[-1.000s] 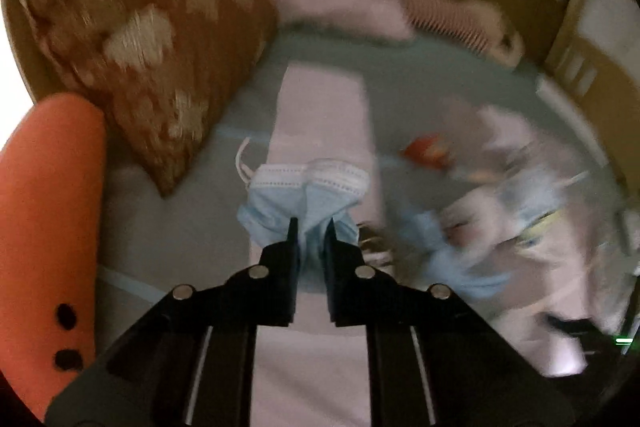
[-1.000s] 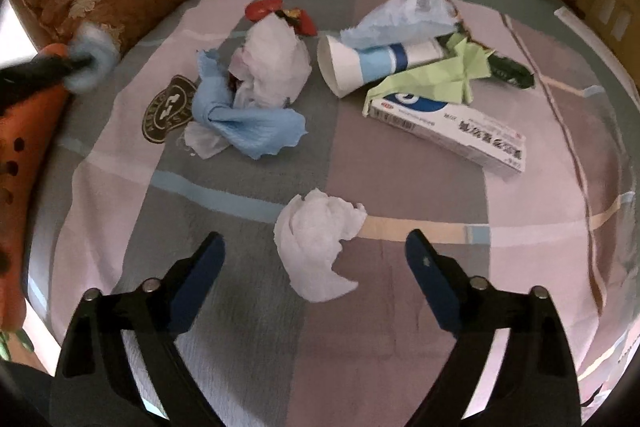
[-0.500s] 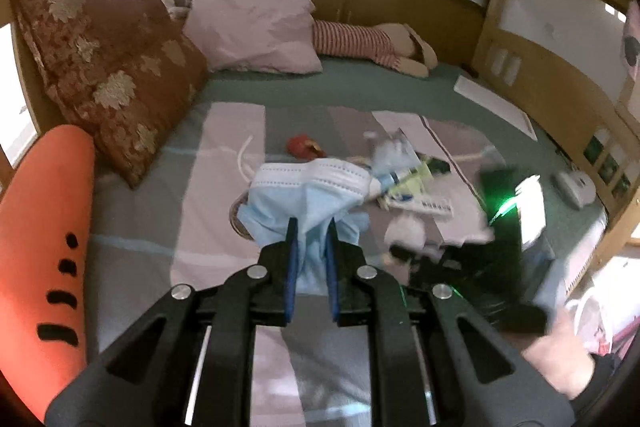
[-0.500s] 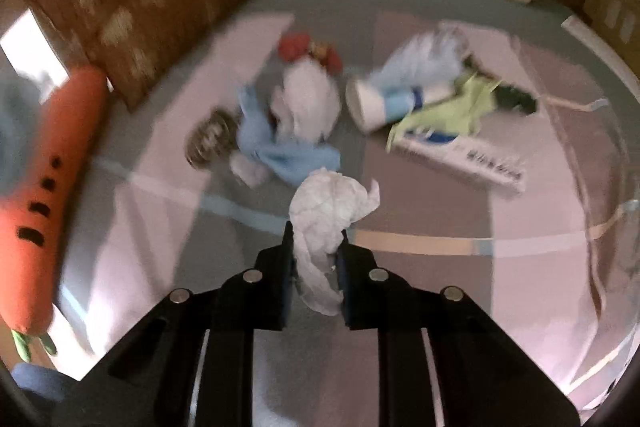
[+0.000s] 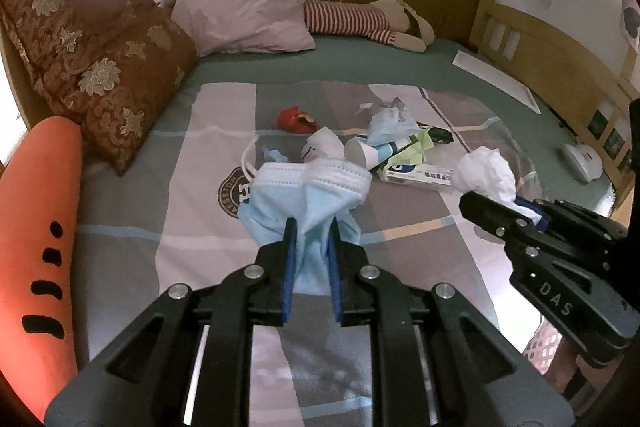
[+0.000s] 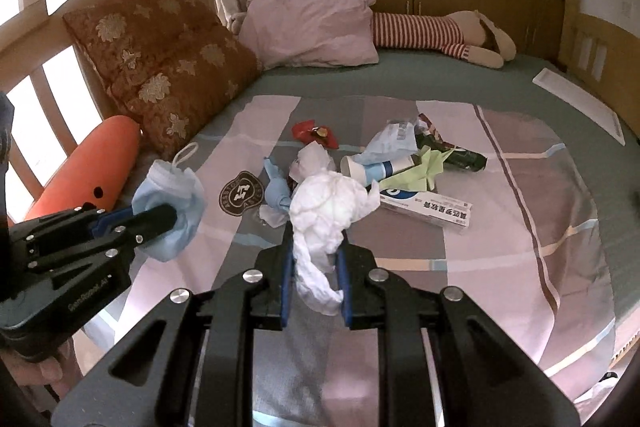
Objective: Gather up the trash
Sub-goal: 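Grasp the white crumpled tissue with the right tool while the left tool holds the mask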
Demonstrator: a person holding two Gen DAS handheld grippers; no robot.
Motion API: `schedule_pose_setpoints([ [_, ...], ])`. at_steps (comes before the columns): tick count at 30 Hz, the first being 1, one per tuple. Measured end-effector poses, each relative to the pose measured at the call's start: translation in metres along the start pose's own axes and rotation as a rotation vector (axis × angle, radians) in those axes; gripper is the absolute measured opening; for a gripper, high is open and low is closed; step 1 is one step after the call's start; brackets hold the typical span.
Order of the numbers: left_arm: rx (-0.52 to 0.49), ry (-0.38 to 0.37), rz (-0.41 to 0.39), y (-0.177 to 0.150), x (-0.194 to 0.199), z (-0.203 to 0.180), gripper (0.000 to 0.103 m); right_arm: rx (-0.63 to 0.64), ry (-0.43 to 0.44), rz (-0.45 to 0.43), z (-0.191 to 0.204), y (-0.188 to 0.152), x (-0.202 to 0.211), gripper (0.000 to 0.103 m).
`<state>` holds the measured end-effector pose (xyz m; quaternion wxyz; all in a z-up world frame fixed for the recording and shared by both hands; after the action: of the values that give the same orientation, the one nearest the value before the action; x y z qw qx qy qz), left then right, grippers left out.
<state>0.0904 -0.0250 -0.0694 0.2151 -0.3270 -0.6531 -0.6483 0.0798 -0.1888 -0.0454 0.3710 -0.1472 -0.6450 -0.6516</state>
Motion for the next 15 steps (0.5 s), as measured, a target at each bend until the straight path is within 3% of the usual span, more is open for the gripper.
schedule_pose_setpoints([
  [15, 0.008, 0.004, 0.013, -0.0012, -0.0032, 0.0001, 0.015, 0.001, 0.016, 0.014, 0.0039, -0.0027, -0.0021, 0.019],
])
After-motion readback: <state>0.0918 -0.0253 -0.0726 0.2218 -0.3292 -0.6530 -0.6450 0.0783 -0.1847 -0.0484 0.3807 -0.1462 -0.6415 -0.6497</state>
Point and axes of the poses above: each gripper's, at about its wrist camera, not at the fingertips, and x roughly against the way its jaws point, z to its left, y to its top, the point moved 7 cm from there along -x, roughly the way its jaws point, and after that the axes turned 1 degree about y, right-handed, at the moved point
